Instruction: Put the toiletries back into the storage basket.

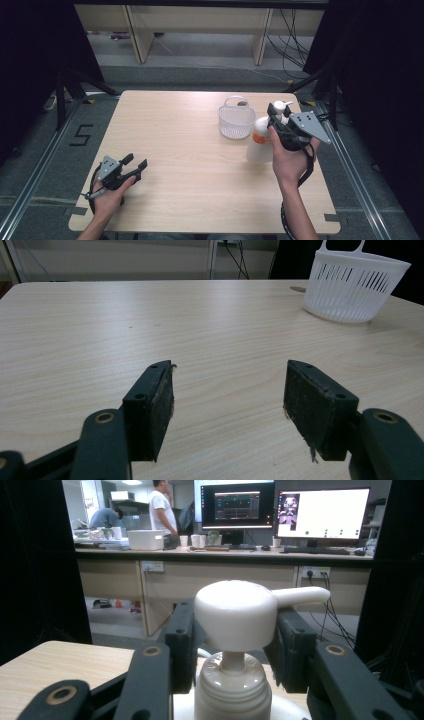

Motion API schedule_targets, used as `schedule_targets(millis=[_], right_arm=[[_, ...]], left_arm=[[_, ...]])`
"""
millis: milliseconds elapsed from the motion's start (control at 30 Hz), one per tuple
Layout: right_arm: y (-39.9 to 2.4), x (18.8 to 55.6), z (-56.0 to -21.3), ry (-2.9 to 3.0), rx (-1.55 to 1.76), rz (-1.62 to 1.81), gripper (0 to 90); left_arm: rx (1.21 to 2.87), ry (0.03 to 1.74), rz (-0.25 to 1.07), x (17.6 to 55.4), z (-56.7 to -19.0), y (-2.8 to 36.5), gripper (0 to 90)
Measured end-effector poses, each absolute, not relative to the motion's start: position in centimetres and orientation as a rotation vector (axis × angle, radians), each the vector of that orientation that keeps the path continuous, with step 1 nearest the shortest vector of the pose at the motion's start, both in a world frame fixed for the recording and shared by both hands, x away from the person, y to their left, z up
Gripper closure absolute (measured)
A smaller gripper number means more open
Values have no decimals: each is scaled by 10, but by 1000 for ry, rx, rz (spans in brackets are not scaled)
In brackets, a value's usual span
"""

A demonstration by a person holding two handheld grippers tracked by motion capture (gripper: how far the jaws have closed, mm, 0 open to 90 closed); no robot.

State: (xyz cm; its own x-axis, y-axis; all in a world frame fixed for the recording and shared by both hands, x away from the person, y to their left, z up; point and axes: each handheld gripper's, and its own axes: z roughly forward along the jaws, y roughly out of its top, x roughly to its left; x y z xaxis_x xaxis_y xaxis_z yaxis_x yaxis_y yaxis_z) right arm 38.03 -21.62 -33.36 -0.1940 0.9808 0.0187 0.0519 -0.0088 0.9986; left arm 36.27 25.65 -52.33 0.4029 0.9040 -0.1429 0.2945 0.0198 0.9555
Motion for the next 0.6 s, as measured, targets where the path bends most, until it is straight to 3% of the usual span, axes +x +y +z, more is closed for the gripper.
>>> schedule_targets(millis=[600], right_arm=[[-208, 391, -327, 1382, 1159, 1355, 600]], left_arm=[[1524, 1110, 671, 363, -523, 257, 359]])
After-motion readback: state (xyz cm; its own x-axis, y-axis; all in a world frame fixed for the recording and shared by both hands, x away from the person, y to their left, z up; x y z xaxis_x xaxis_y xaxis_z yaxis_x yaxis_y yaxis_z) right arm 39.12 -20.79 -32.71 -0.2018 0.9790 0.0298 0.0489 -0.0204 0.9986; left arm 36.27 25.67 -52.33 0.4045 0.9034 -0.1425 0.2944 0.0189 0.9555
